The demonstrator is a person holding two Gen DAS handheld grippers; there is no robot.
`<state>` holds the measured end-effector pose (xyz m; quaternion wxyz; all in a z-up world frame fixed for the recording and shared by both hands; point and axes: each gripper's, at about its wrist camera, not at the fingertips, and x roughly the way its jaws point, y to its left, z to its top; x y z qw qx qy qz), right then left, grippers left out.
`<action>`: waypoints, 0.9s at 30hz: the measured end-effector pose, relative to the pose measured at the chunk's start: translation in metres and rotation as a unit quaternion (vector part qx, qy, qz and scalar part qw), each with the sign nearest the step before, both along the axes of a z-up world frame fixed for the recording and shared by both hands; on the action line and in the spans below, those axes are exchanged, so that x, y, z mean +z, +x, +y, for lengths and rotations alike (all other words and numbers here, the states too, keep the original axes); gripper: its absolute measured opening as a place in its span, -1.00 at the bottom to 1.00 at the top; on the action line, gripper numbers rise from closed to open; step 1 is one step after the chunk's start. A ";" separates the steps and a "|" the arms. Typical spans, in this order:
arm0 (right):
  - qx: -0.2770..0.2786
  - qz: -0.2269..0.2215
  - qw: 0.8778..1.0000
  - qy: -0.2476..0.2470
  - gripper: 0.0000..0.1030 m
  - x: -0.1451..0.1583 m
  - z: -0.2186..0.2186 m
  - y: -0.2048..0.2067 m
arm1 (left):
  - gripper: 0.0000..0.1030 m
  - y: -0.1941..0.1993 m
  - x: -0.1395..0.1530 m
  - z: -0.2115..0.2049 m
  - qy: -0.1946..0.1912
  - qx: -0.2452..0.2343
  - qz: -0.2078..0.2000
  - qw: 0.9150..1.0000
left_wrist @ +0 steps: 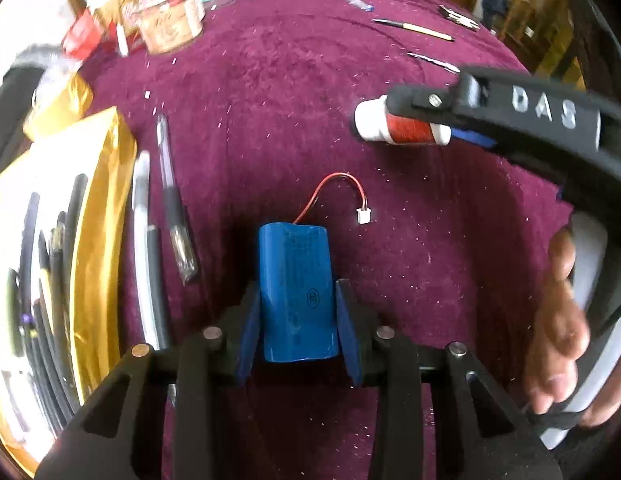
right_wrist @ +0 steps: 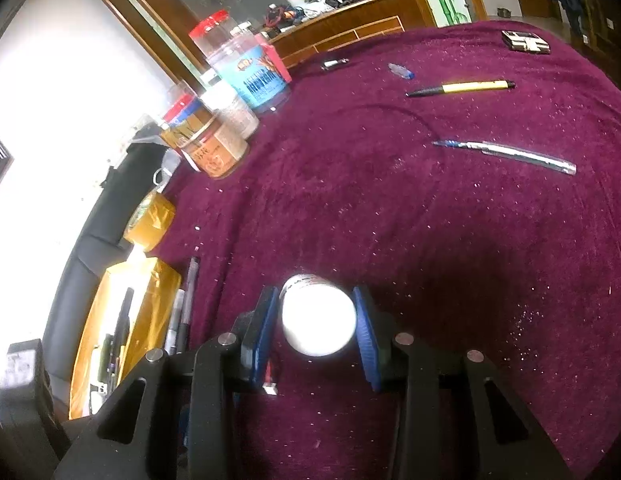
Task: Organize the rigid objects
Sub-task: 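Grasp the blue battery with the left tool while the right tool grasps the white bottle, then lift the blue battery with the left tool while the right tool holds the white bottle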
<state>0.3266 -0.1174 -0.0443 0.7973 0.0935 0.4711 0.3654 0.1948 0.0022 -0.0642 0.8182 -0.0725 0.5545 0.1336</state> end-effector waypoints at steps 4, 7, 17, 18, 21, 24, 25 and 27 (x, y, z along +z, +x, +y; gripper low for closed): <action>0.011 -0.013 1.000 0.023 -0.36 0.008 0.000 -0.005 | -0.39 -0.006 0.001 0.000 -0.039 -0.004 0.000 0.999; 0.026 -0.026 0.998 0.043 -0.37 0.015 0.001 -0.010 | -0.39 -0.017 0.002 0.006 -0.095 -0.003 -0.013 0.995; 0.041 -0.042 0.997 0.057 -0.37 0.021 0.008 -0.021 | -0.39 -0.026 0.000 0.010 -0.113 0.016 -0.040 0.993; 0.040 -0.041 0.997 0.057 -0.37 0.021 0.008 -0.020 | -0.39 -0.024 0.000 0.008 -0.105 0.015 -0.039 0.994; 0.038 -0.043 0.997 0.058 -0.37 0.021 0.007 -0.020 | -0.39 -0.024 0.000 0.007 -0.090 0.019 -0.044 0.995; 0.040 -0.047 0.996 0.059 -0.37 0.023 0.007 -0.021 | -0.39 -0.026 -0.001 0.011 -0.096 0.026 -0.048 0.994; 0.041 -0.049 0.996 0.060 -0.37 0.023 0.007 -0.022 | -0.40 -0.027 -0.001 0.011 -0.100 0.028 -0.050 0.993; 0.043 -0.052 0.996 0.062 -0.37 0.024 0.007 -0.023 | -0.40 -0.032 0.004 0.015 -0.109 0.034 -0.062 0.991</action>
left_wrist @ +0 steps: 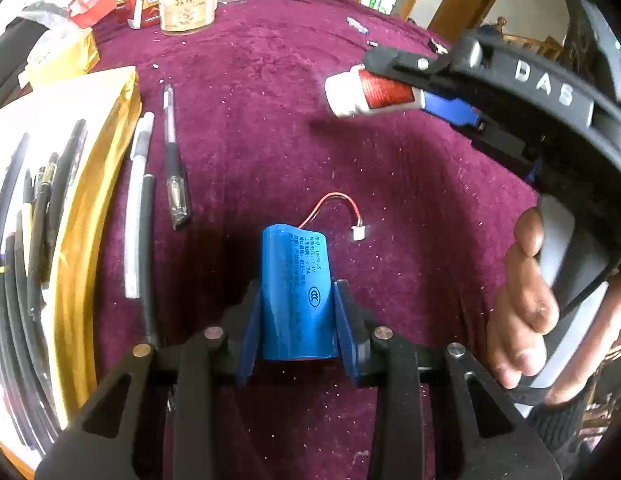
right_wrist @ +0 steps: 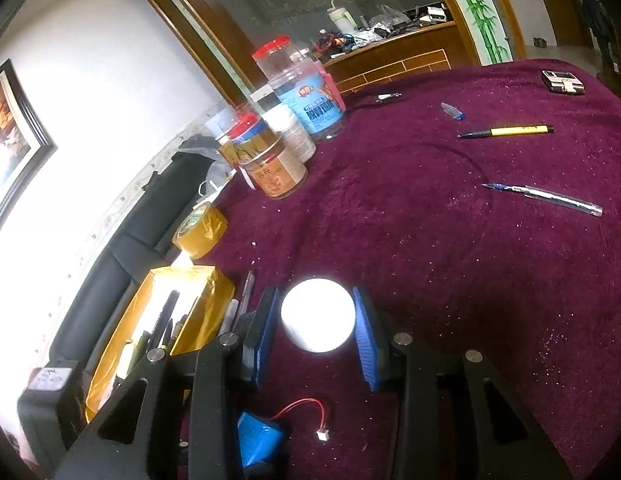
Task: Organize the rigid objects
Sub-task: 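Lift the blue battery with the left tool while the right tool holds the white bottle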
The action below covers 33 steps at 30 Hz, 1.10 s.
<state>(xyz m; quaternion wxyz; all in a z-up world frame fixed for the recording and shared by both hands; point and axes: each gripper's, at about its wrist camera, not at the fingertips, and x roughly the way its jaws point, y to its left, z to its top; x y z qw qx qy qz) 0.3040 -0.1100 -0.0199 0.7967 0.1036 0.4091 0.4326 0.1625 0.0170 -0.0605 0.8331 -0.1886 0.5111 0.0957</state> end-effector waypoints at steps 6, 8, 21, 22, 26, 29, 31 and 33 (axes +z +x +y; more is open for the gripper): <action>0.005 -0.013 1.000 0.014 -0.37 0.005 -0.001 -0.004 | -0.54 -0.016 0.031 0.015 -0.019 0.020 -0.040 0.999; 0.008 -0.016 1.000 0.015 -0.37 0.006 0.001 -0.006 | -0.56 -0.020 0.041 0.021 -0.027 0.023 -0.048 0.998; 0.004 -0.015 1.000 0.010 -0.37 0.005 0.000 -0.006 | -0.72 -0.021 0.033 0.019 -0.029 0.022 -0.041 0.998; 0.003 -0.014 1.000 0.011 -0.37 0.006 0.000 -0.006 | -0.72 -0.023 0.036 0.020 -0.032 0.022 -0.045 0.998; 0.004 -0.017 1.000 0.009 -0.37 0.006 0.000 -0.007 | -0.72 -0.027 0.039 0.024 -0.052 0.027 -0.047 0.997; 0.003 -0.014 1.000 0.009 -0.37 0.005 0.000 -0.006 | -0.72 -0.028 0.045 0.024 -0.062 0.025 -0.052 0.996; 0.005 -0.014 1.000 0.010 -0.37 0.005 0.000 -0.006 | -0.72 -0.031 0.051 0.024 -0.064 0.023 -0.058 0.996; 0.008 -0.017 1.000 0.010 -0.37 0.006 0.001 -0.008 | -0.72 -0.036 0.058 0.027 -0.067 0.026 -0.067 0.995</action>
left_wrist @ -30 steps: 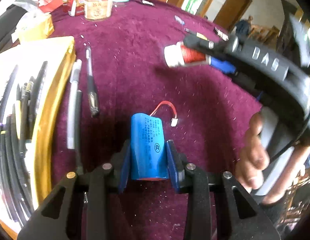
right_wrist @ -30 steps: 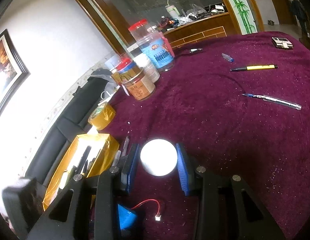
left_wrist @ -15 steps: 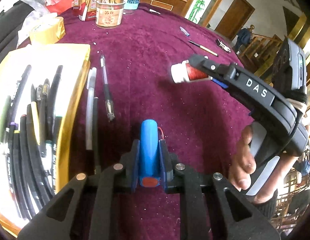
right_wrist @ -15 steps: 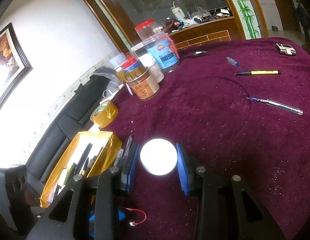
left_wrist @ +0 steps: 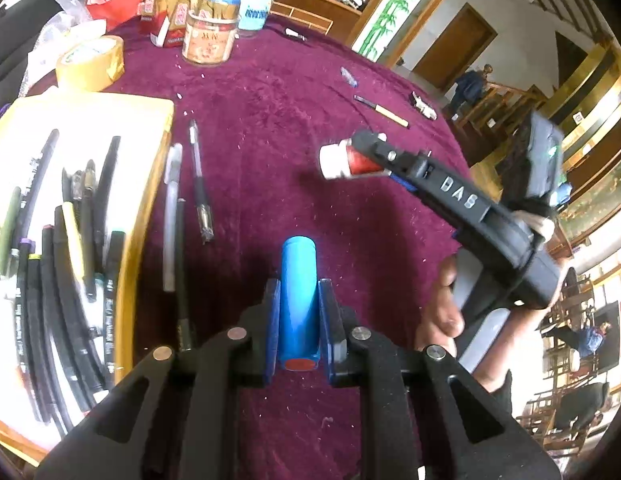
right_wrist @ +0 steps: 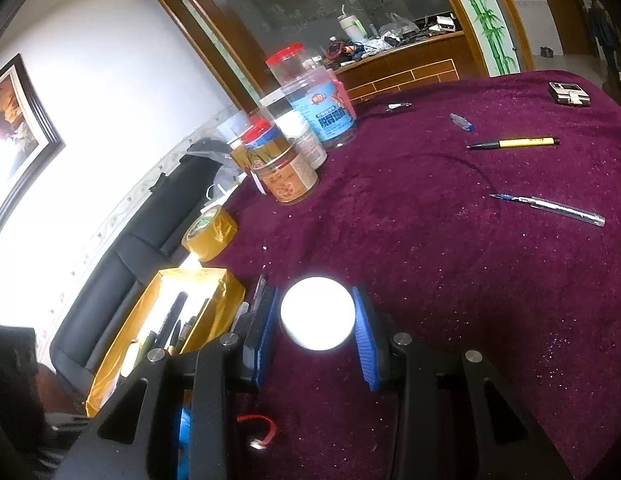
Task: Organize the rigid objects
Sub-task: 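Lift the blue battery with the left tool while the right tool holds the white bottle, then carry the blue battery and white bottle into the tray and open both tools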
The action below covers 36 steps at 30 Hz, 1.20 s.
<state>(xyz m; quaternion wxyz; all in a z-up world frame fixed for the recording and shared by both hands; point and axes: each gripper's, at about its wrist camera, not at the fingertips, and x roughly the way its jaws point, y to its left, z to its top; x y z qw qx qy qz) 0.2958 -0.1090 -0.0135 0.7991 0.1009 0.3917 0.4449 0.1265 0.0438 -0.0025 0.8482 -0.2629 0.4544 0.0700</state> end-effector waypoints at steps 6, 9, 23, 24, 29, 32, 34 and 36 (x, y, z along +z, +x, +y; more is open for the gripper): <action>0.015 -0.010 1.000 -0.008 -0.37 0.000 0.007 -0.005 | -0.72 -0.033 0.024 0.035 -0.030 0.034 -0.034 0.998; 0.021 -0.016 1.000 -0.011 -0.37 0.001 0.010 -0.009 | -0.72 -0.049 0.033 0.063 -0.014 0.069 -0.041 0.997; 0.119 -0.039 0.992 0.004 -0.37 0.031 0.055 -0.089 | -0.72 -0.097 -0.015 0.140 -0.016 0.169 -0.013 0.985; 0.128 -0.042 0.991 0.001 -0.37 0.032 0.061 -0.096 | -0.72 -0.098 -0.016 0.142 -0.015 0.171 -0.016 0.985; 0.188 -0.027 0.982 -0.009 -0.37 0.024 0.111 -0.125 | -0.71 -0.101 -0.021 0.147 -0.014 0.169 -0.020 0.985; 0.201 -0.019 0.979 -0.022 -0.37 0.013 0.132 -0.131 | -0.71 -0.101 -0.026 0.152 -0.024 0.168 -0.020 0.985; 0.192 -0.015 0.981 -0.028 -0.37 0.007 0.144 -0.129 | -0.71 -0.102 -0.028 0.155 -0.025 0.169 -0.020 0.985; 0.172 -0.018 0.984 -0.031 -0.37 0.004 0.150 -0.123 | -0.71 -0.102 -0.029 0.158 -0.029 0.170 -0.020 0.985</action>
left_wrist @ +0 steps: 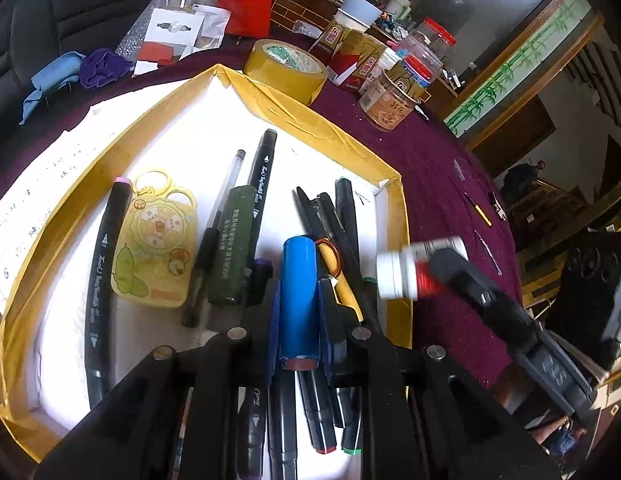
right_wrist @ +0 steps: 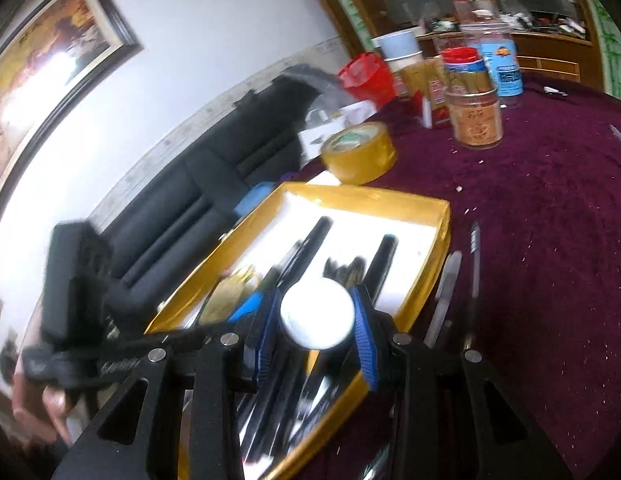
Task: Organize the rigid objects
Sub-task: 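Carry the blue battery and white bottle into the tray and open both tools, then move both tools back over the loose pens on the cloth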
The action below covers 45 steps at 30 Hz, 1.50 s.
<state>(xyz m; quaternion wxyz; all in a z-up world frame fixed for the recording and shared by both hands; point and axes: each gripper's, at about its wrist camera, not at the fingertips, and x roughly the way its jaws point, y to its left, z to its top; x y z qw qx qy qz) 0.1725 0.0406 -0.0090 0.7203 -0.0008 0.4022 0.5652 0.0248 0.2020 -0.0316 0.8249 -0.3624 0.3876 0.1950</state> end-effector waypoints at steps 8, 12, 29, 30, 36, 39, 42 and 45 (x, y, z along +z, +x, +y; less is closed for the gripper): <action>-0.029 -0.059 0.998 -0.010 -0.35 -0.017 0.019 -0.003 | -0.70 0.007 -0.006 0.000 0.010 -0.013 0.020 1.000; -0.005 -0.045 0.999 -0.006 -0.23 -0.023 0.022 -0.003 | -0.62 0.008 -0.004 -0.001 0.038 -0.011 0.032 0.999; -0.034 0.016 0.998 0.048 -0.05 -0.015 -0.001 0.017 | 0.20 0.005 0.008 -0.034 0.154 -0.002 0.089 0.984; -0.034 0.017 0.998 0.050 -0.05 -0.015 -0.002 0.017 | 0.20 0.005 0.009 -0.038 0.167 -0.010 0.094 0.981; -0.048 0.057 0.996 0.056 -0.05 -0.019 -0.020 0.023 | 0.20 -0.002 0.019 -0.068 0.218 -0.042 0.104 0.969; -0.075 0.051 0.995 0.042 -0.05 -0.009 -0.046 0.017 | 0.20 -0.010 0.029 -0.080 0.239 -0.042 0.082 0.967; -0.097 0.049 0.993 0.040 -0.05 -0.006 -0.079 0.015 | 0.19 -0.010 0.037 -0.097 0.259 -0.062 0.061 0.962; -0.120 0.054 0.991 0.020 -0.06 -0.016 -0.105 0.025 | 0.20 -0.004 0.040 -0.110 0.238 -0.086 0.044 0.967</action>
